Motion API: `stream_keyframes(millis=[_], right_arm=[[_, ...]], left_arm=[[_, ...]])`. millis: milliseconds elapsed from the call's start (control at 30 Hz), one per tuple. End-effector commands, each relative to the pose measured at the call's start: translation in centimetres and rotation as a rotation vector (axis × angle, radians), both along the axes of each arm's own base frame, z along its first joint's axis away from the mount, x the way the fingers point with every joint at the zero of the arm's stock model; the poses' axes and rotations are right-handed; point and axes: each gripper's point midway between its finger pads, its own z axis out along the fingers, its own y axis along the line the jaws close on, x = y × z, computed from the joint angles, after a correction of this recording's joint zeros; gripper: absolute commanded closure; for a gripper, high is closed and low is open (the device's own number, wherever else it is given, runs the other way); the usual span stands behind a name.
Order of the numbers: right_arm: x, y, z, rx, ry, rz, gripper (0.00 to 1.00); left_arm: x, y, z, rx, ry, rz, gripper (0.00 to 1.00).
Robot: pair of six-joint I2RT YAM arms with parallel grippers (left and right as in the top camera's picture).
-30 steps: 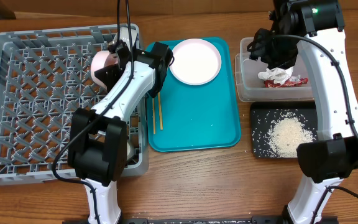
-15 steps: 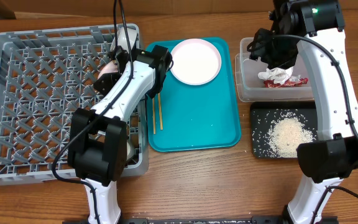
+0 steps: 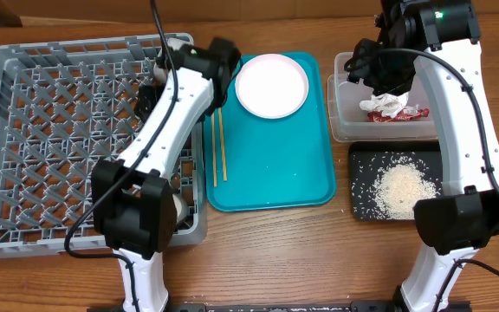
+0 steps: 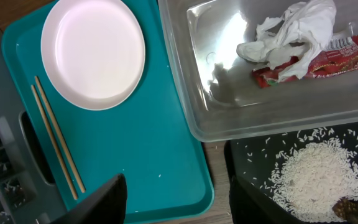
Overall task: Sort waste into correct bins and load items into the dishwasher
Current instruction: 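Move left gripper back to the white plate and grasp its rim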
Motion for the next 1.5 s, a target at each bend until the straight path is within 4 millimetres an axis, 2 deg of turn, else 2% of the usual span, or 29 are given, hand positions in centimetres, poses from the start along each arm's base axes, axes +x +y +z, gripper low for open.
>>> stream_keyframes(millis=[0, 167, 300, 333, 367, 433, 533, 633, 733, 900, 1033, 1233, 1467], right_arm=[[0.2, 0.2, 0.9, 0.004, -0.033, 0.007, 0.45], [0.2, 0.2, 0.9, 0.004, -0.033, 0.007, 0.45], [0.2, 0.2, 0.9, 0.004, -0.032, 0.007, 0.45], [0.2, 0.2, 0.9, 0.004, -0.032, 0.007, 0.45], [0.2, 0.2, 0.9, 0.004, -0.032, 0.007, 0.45], [0.2, 0.2, 0.9, 0.004, -0.032, 0.007, 0.45], [0.2, 0.2, 0.9, 0.004, -0.030, 0.007, 0.45], [0.0, 0.2, 0.9, 0.003, -0.025, 0.007, 0.45], [0.0, 0.2, 0.9, 0.003, -0.025, 0.007, 0.45], [0.0, 0.2, 0.9, 0.002, -0.025, 0.007, 0.45], [0.0, 0.2, 0.9, 0.002, -0.024, 0.007, 0.45], [0.0, 0.2, 0.9, 0.002, -0.025, 0.007, 0.45], [-0.1, 0.2, 0.8, 0.001, -0.021, 0.007, 0.45]], left_arm=[[0.2, -3.3, 0.0, -0.191, 0.094, -0.145, 0.00], [1.8, -7.4, 1.2, -0.398, 0.074, -0.292, 0.00], [4.5, -12.9, 2.8, -0.631, -0.015, -0.498, 0.00], [5.1, -14.2, 3.3, -0.687, -0.042, -0.551, 0.02], [5.8, -15.3, 3.8, -0.738, -0.079, -0.571, 0.09], [7.3, -16.6, 4.1, -0.816, -0.158, -0.531, 0.16], [9.1, -17.0, 3.1, -0.863, -0.235, -0.388, 0.20], [10.0, -17.8, 0.4, -0.888, -0.232, -0.299, 0.19], [10.0, -18.8, -3.5, -0.895, -0.168, -0.246, 0.22], [9.1, -18.5, -8.7, -0.885, -0.074, -0.114, 0.32], [8.4, -17.8, -10.3, -0.862, -0.042, -0.043, 0.37], [8.3, -17.6, -10.8, -0.851, -0.049, 0.001, 0.40], [7.8, -17.8, -14.4, -0.848, -0.003, 0.082, 0.50]])
